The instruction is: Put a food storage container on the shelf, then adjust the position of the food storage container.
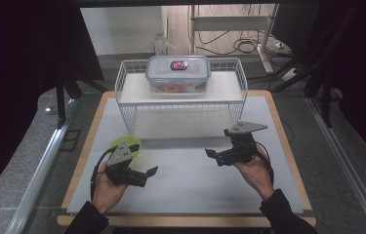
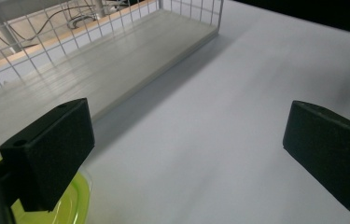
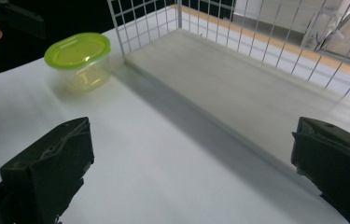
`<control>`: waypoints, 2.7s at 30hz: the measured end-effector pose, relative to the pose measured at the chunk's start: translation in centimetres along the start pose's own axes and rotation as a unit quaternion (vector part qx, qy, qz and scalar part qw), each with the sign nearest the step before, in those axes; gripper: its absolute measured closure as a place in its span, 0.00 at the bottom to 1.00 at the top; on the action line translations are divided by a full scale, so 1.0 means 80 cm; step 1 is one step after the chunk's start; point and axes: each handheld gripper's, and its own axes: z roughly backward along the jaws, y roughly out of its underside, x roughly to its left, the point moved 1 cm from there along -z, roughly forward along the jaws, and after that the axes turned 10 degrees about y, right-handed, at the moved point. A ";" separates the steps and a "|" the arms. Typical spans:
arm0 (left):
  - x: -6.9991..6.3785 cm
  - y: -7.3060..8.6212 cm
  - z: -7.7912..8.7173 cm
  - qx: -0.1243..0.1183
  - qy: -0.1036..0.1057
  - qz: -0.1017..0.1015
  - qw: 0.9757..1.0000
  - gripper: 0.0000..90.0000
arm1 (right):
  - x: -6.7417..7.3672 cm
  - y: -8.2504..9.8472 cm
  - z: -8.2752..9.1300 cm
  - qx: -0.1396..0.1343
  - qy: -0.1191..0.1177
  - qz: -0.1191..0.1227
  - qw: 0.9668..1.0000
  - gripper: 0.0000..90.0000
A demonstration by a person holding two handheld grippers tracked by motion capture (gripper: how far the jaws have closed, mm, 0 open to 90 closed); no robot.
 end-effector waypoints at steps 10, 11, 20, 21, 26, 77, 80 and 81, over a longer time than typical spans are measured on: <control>-0.014 0.040 -0.010 0.039 -0.007 -0.005 0.999 0.01 | 0.026 0.052 0.004 0.017 0.001 0.034 0.999 0.00; -0.016 0.044 -0.010 0.042 -0.009 -0.003 0.999 0.01 | 0.028 0.057 0.004 0.021 0.002 0.036 0.999 0.00; -0.010 0.052 -0.010 0.050 -0.005 0.031 0.998 0.01 | 0.034 0.088 0.006 0.048 0.010 0.061 0.997 0.00; -0.009 0.051 -0.010 0.053 -0.006 0.032 0.998 0.01 | 0.033 0.088 0.006 0.046 0.011 0.060 0.997 0.00; 0.003 0.049 -0.005 0.053 -0.011 0.047 0.997 0.08 | 0.028 0.090 0.004 0.046 0.012 0.048 0.998 0.00; 0.131 0.061 0.008 0.043 -0.085 0.162 0.982 1.00 | 0.014 0.100 -0.004 0.084 0.036 0.038 0.995 0.03; 0.118 0.054 -0.002 0.050 -0.067 0.150 0.985 1.00 | 0.013 0.100 -0.005 0.086 0.036 0.036 0.995 0.03; 0.113 0.052 -0.006 0.051 -0.063 0.149 0.986 1.00 | 0.013 0.101 -0.005 0.086 0.035 0.035 0.995 0.03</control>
